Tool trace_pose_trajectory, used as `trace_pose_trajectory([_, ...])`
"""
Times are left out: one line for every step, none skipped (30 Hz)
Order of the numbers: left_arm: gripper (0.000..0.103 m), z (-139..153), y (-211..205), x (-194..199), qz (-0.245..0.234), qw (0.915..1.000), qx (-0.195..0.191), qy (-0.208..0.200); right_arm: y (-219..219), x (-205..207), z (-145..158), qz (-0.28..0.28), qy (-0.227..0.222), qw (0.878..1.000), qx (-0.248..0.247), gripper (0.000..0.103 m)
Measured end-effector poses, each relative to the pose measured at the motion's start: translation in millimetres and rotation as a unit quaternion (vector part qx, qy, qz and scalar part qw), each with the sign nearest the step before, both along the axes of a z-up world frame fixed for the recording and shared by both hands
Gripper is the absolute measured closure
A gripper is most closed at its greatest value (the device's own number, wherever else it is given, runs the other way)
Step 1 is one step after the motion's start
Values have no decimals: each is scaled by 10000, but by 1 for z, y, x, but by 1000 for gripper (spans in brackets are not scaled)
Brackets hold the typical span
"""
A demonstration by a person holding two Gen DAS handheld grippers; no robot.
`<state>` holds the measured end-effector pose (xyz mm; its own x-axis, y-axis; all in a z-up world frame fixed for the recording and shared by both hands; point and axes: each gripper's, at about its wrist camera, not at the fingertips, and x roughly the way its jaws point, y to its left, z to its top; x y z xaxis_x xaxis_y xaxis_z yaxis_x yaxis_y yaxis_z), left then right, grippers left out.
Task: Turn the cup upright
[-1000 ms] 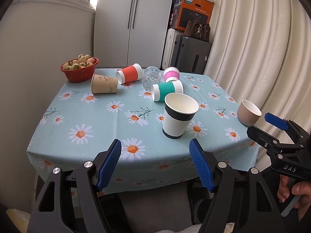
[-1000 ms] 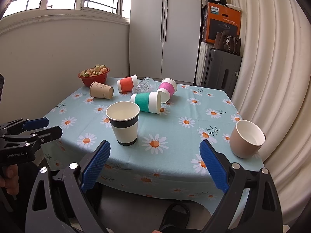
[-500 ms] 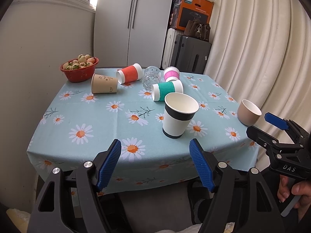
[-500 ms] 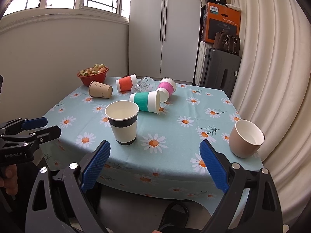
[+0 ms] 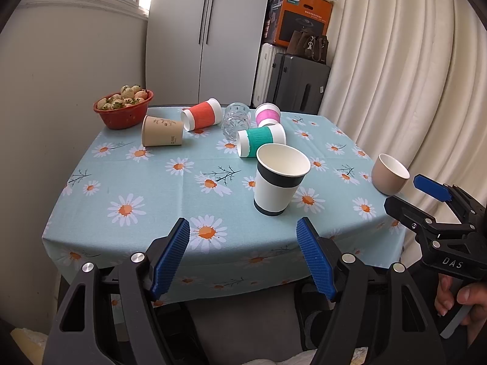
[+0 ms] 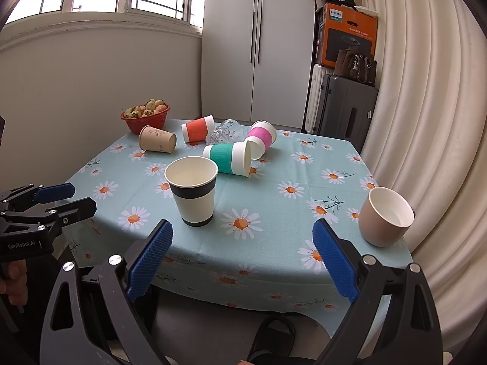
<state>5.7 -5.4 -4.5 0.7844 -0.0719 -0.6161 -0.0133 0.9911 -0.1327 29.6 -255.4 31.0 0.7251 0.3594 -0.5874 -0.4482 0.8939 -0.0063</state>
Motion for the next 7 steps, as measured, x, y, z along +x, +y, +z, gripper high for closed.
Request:
trace_pose_trajectory([32,0,0,0,-2,10000,1,1,0,0,0,-1,-2,10000,2,11])
trace_pose_trajectory([32,0,0,0,-6,10000,2,5,0,0,0,-1,-3,10000,2,11])
trace_pose_trajectory([32,0,0,0,-9,10000,5,9,0,0,0,-1,-4,10000,3,11])
trace_pose_trajectory([32,0,0,0,-11,10000,12,12,0,0,0,1,-2,10000,-2,11])
trace_pose_trajectory([32,0,0,0,-11,10000,12,10,0,0,0,2,0,10000,1,11])
trace_pose_trajectory([32,0,0,0,-12,10000,8,11,0,0,0,0,0,10000,-3,11])
trace_pose_trajectory([32,-1,0,0,-14,10000,5,12,0,0,0,-2,1,10000,-4,11])
